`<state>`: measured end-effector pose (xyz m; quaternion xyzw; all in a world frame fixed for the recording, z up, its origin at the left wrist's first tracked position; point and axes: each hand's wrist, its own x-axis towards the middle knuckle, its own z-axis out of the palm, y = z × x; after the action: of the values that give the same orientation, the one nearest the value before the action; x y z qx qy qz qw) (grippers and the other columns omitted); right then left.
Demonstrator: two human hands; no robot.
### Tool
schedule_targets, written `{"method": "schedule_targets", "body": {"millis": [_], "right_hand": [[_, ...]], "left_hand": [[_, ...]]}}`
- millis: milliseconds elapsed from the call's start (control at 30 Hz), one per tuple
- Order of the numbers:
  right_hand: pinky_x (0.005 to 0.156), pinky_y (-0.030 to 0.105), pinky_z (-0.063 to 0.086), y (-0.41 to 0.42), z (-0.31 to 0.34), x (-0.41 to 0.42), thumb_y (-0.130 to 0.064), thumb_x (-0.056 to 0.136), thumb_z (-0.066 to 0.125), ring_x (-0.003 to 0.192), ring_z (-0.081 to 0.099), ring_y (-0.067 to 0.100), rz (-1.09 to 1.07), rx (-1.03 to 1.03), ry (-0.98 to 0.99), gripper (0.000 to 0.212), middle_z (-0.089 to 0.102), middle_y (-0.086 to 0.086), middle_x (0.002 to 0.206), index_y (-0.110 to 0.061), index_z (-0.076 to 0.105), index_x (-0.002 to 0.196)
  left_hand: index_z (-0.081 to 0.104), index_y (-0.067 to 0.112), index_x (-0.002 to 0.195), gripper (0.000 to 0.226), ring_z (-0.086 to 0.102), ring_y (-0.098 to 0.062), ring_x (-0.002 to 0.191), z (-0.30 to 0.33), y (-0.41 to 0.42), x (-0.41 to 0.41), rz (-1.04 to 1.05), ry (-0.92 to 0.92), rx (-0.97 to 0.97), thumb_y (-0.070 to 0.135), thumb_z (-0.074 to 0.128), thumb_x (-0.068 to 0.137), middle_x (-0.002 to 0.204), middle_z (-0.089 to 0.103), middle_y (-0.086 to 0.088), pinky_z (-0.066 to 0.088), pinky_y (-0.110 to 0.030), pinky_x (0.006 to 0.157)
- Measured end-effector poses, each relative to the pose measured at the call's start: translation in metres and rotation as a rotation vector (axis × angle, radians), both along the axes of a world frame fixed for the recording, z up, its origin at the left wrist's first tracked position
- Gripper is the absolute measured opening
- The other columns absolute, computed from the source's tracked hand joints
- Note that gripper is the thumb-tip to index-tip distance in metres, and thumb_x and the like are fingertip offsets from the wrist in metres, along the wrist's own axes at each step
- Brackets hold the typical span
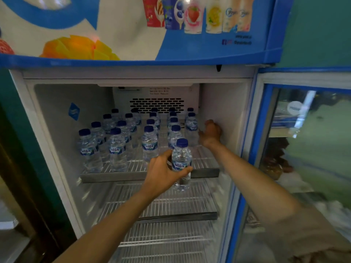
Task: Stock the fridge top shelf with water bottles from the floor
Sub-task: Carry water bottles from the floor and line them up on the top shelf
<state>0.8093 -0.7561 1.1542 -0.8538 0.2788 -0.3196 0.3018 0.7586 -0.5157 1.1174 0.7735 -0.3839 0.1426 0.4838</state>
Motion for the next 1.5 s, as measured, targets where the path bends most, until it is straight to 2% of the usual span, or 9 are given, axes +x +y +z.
{"method": "schedule_targets", "body": {"millis": [200, 267, 400, 533, 767, 967, 1167, 1267, 1500], "right_hand": [[0.09, 0.028, 0.051, 0.005, 0.036, -0.047, -0.007, 0.094, 0.058, 0.104, 0.064, 0.024, 0.112, 0.073, -0.16, 0.017, 0.069, 0.008, 0.109, -0.013, 0.066, 0.108], [0.095, 0.036, 0.054, 0.011, 0.046, -0.067, -0.008, 0.095, 0.059, 0.103, 0.065, 0.019, 0.241, 0.157, -0.207, 0.018, 0.069, -0.001, 0.104, -0.025, 0.065, 0.097], [0.097, 0.039, 0.054, 0.027, 0.061, -0.11, -0.033, 0.101, 0.054, 0.1, 0.068, 0.008, 0.491, 0.215, -0.169, 0.013, 0.072, -0.007, 0.104, -0.028, 0.065, 0.104], [0.099, 0.036, 0.052, 0.038, 0.066, -0.141, -0.058, 0.093, 0.053, 0.103, 0.066, 0.004, 0.571, 0.165, -0.067, 0.035, 0.071, -0.012, 0.107, -0.031, 0.064, 0.112], [0.095, 0.034, 0.052, 0.036, 0.059, -0.154, -0.055, 0.076, 0.077, 0.107, 0.062, 0.008, 0.535, 0.031, 0.071, 0.053, 0.067, -0.01, 0.113, -0.027, 0.064, 0.119], [0.078, 0.02, 0.049, 0.036, 0.061, -0.152, -0.048, 0.077, 0.079, 0.095, 0.064, 0.0, 0.504, 0.002, 0.069, 0.043, 0.07, -0.014, 0.1, -0.026, 0.067, 0.111], [0.084, 0.024, 0.05, 0.034, 0.065, -0.141, -0.048, 0.081, 0.076, 0.099, 0.063, 0.003, 0.491, 0.001, 0.038, 0.043, 0.068, -0.013, 0.103, -0.025, 0.066, 0.116], [0.074, 0.013, 0.044, 0.035, 0.075, -0.135, -0.041, 0.086, 0.073, 0.089, 0.057, -0.003, 0.496, 0.018, 0.016, 0.04, 0.058, -0.022, 0.091, -0.028, 0.056, 0.12], [0.063, 0.005, 0.041, 0.019, 0.078, -0.089, -0.033, 0.088, 0.074, 0.081, 0.06, -0.001, 0.381, 0.004, -0.02, 0.031, 0.064, -0.014, 0.091, -0.02, 0.063, 0.114]], "left_hand": [[0.065, 0.022, 0.106, 0.056, 0.064, 0.005, 0.075, 0.004, -0.02, -0.009, -0.007, -0.053, 0.036, 0.062, 0.075, 0.067, 0.092, 0.072, 0.012, 0.054, -0.017, 0.066], [0.066, 0.022, 0.106, 0.058, 0.064, 0.005, 0.075, 0.006, -0.026, -0.01, -0.023, -0.037, 0.041, 0.064, 0.074, 0.066, 0.092, 0.072, 0.012, 0.055, -0.019, 0.066], [0.064, 0.023, 0.101, 0.053, 0.063, 0.007, 0.07, 0.012, -0.037, -0.012, -0.054, 0.028, 0.038, 0.062, 0.076, 0.068, 0.086, 0.071, 0.013, 0.051, -0.013, 0.06], [0.064, 0.022, 0.095, 0.049, 0.062, 0.002, 0.071, 0.021, -0.048, -0.012, -0.059, 0.088, 0.009, 0.059, 0.078, 0.066, 0.082, 0.067, 0.013, 0.048, -0.014, 0.059], [0.067, 0.021, 0.102, 0.063, 0.064, -0.008, 0.073, 0.028, -0.061, -0.007, -0.04, 0.084, 0.013, 0.068, 0.074, 0.061, 0.086, 0.07, 0.008, 0.056, -0.037, 0.068], [0.068, 0.022, 0.106, 0.071, 0.066, -0.006, 0.073, 0.031, -0.065, -0.011, -0.022, 0.065, 0.017, 0.073, 0.071, 0.057, 0.087, 0.072, 0.009, 0.058, -0.037, 0.07], [0.066, 0.017, 0.102, 0.067, 0.064, -0.012, 0.077, 0.036, -0.067, -0.006, 0.053, 0.05, 0.023, 0.07, 0.074, 0.061, 0.087, 0.069, 0.006, 0.057, -0.036, 0.07], [0.065, 0.015, 0.11, 0.07, 0.065, -0.011, 0.082, 0.035, -0.062, 0.0, 0.062, 0.05, 0.022, 0.066, 0.077, 0.062, 0.098, 0.069, 0.005, 0.057, -0.032, 0.073], [0.06, 0.021, 0.099, 0.044, 0.064, -0.004, 0.076, 0.009, -0.019, 0.021, 0.115, -0.065, 0.071, 0.05, 0.078, 0.072, 0.087, 0.066, 0.011, 0.053, -0.021, 0.067]]}}
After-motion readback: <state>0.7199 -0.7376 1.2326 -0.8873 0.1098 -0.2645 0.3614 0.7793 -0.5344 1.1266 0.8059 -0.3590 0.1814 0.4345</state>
